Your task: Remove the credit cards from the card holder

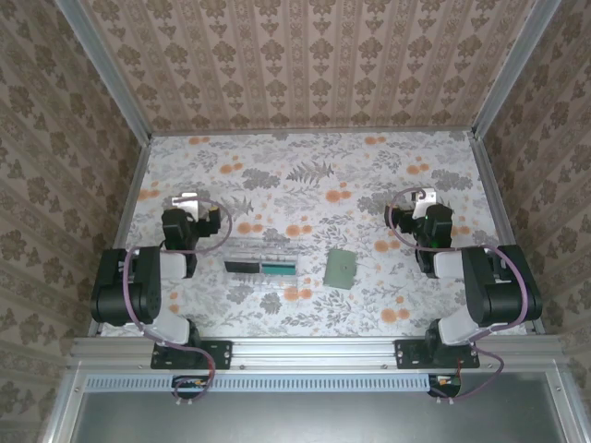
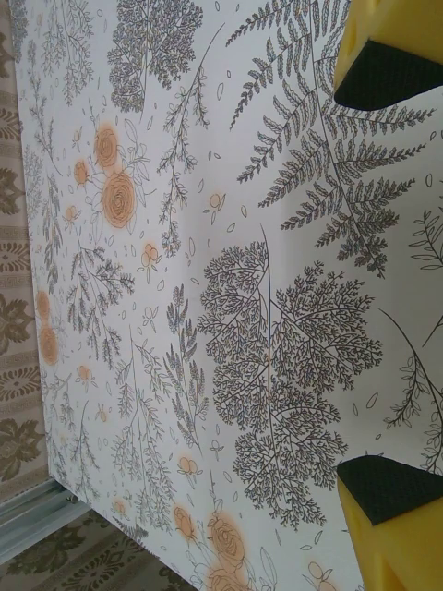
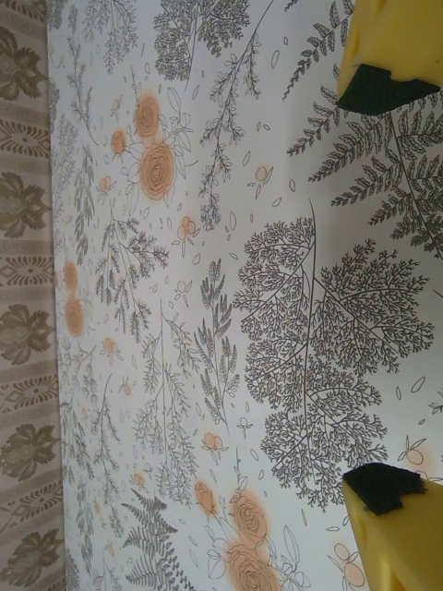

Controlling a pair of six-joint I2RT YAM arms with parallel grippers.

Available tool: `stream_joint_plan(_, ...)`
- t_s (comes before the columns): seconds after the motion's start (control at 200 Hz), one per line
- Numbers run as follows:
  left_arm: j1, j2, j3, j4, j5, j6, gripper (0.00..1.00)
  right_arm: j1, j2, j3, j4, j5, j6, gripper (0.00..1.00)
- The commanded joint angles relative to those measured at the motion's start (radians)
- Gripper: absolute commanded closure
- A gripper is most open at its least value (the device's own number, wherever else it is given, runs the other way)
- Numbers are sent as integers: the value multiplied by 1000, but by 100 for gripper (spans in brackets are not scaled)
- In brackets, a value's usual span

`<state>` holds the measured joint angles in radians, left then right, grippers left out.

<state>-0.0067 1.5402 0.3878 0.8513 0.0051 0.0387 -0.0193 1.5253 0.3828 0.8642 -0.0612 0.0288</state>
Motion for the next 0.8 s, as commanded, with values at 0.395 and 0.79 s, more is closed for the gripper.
stream_joint_plan(0.395, 1, -4, 20, -5, 24, 13, 0, -2, 2, 19, -1, -22, -6, 0)
stream_joint_plan(0.79, 13, -85, 71, -161, -2, -16, 0, -1, -2, 17, 4, -13, -5, 0)
